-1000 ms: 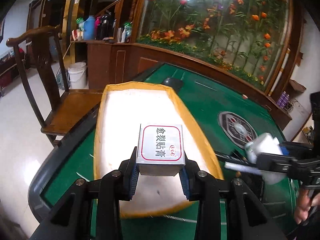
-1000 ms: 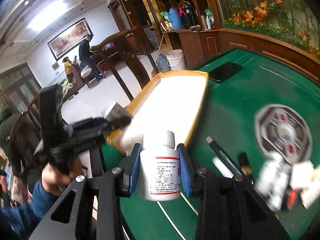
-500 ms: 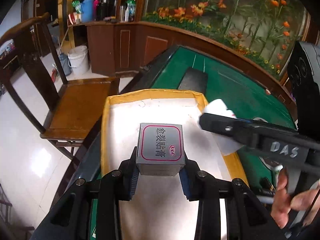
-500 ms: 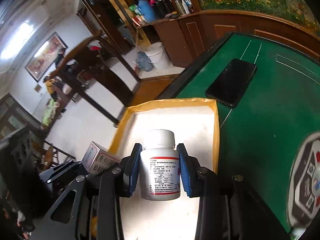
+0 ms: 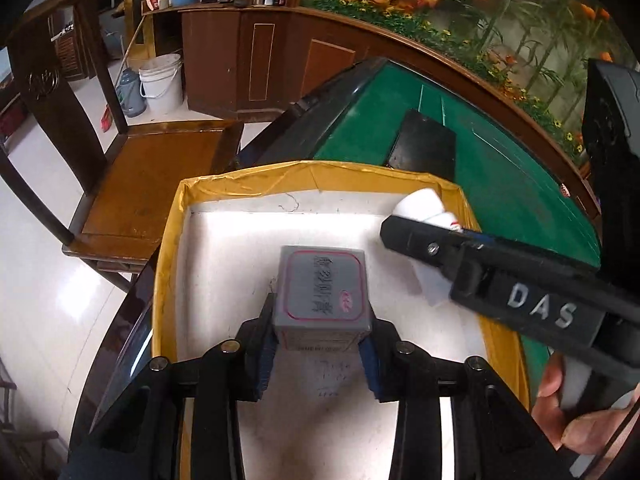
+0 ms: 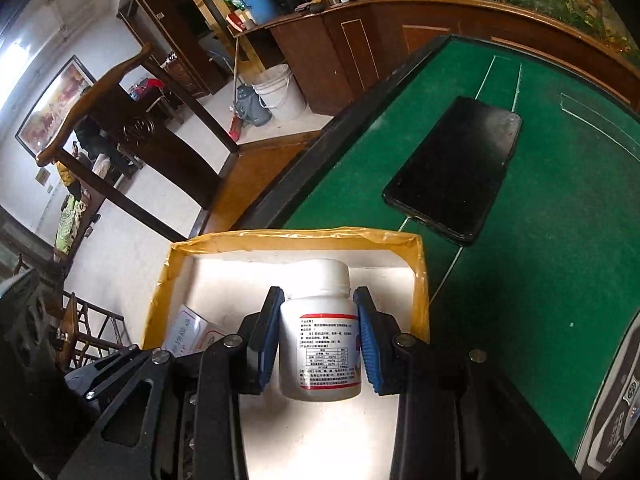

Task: Organize rigid objects
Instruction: 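Lower box and bottle into the yellow envelope tray and open both grippers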

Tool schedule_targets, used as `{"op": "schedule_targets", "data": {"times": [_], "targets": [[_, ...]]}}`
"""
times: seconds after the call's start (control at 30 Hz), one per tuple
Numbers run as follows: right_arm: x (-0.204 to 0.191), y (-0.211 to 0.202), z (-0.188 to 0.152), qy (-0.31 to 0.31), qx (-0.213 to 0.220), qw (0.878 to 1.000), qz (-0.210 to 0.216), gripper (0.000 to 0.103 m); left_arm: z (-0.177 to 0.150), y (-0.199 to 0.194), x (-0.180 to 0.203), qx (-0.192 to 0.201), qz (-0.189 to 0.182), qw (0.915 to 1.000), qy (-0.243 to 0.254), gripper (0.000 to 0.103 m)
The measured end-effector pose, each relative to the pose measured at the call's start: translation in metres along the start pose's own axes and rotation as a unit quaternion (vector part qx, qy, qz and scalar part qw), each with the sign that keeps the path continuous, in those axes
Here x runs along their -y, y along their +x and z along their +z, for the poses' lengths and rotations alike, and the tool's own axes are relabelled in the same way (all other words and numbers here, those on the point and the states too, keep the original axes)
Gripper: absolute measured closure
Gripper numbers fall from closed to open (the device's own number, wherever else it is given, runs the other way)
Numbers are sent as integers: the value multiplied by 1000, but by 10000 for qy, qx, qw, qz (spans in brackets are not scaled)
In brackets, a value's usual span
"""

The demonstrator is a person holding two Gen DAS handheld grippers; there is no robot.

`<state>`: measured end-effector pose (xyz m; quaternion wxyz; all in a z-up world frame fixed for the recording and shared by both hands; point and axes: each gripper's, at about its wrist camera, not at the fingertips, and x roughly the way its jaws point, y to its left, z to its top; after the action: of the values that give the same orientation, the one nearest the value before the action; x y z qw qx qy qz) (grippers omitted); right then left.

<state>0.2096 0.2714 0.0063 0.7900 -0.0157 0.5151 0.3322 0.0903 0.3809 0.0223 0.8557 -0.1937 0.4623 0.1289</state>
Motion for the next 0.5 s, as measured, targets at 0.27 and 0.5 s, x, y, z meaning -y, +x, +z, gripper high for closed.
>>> {"op": "schedule_targets", "data": {"times": [0.27,0.5], "targets": [[3,-14,0,-30,178,9998,-5,49,-14,-14,20,148,142,9991,362,27],[17,-74,-32,124,534,9981,280,49,-51,-17,32,-154,109,9976,667,22]]}}
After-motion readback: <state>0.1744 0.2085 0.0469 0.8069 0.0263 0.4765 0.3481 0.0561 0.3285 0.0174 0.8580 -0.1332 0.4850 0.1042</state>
